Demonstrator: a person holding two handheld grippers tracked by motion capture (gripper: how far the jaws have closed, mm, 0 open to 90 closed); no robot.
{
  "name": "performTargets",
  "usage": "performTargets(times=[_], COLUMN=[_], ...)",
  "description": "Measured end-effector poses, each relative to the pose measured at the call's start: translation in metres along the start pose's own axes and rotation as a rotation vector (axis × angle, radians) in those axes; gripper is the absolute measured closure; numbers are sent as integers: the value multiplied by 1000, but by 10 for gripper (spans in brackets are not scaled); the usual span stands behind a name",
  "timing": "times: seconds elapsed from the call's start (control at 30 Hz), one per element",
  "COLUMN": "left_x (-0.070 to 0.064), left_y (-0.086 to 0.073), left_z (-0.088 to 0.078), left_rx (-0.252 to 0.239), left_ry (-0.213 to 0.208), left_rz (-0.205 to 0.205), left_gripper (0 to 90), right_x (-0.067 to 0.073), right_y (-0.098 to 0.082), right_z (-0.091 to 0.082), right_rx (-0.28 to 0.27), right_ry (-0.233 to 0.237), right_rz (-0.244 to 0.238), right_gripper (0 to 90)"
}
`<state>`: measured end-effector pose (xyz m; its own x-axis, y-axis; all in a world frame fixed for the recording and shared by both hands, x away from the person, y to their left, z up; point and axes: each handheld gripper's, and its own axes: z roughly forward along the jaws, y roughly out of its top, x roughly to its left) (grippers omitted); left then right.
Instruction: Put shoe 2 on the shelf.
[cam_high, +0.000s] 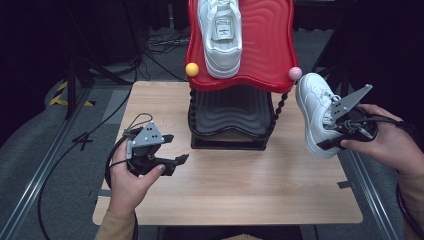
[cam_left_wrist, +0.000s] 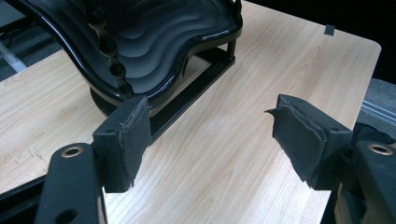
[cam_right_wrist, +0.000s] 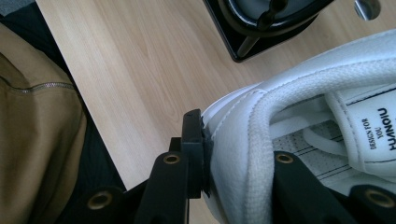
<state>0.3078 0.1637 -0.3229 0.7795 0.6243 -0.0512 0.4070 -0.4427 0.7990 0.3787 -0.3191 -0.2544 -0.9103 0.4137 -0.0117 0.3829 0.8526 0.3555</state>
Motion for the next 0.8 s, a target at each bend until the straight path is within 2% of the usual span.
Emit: performTargets(times=[0.3,0.37,0.43,0.57,0.8], left_x=[0,1,1,1,2], left_y=[0,0,-1,-1,-1], left_z=[-1,-1,-1,-3,-4], left_rx=[-4,-6,-4,-8,-8], left_ry=[3,4,3,6,4], left_rz=[-6,-7,-7,-3,-9], left_gripper=[284,284,284,284,284], right_x=[-3,-5,-6,-8,-11], right_y=[18,25,26,37,47], right_z=[-27,-39,-42,-59,-72], right_rx=[-17,-27,-29,-30,-22], right_ry=[-17,-22,-24,-45,-61], right_rz=[-18,-23,-24,-32,-34], right_gripper=[767,767,767,767,766])
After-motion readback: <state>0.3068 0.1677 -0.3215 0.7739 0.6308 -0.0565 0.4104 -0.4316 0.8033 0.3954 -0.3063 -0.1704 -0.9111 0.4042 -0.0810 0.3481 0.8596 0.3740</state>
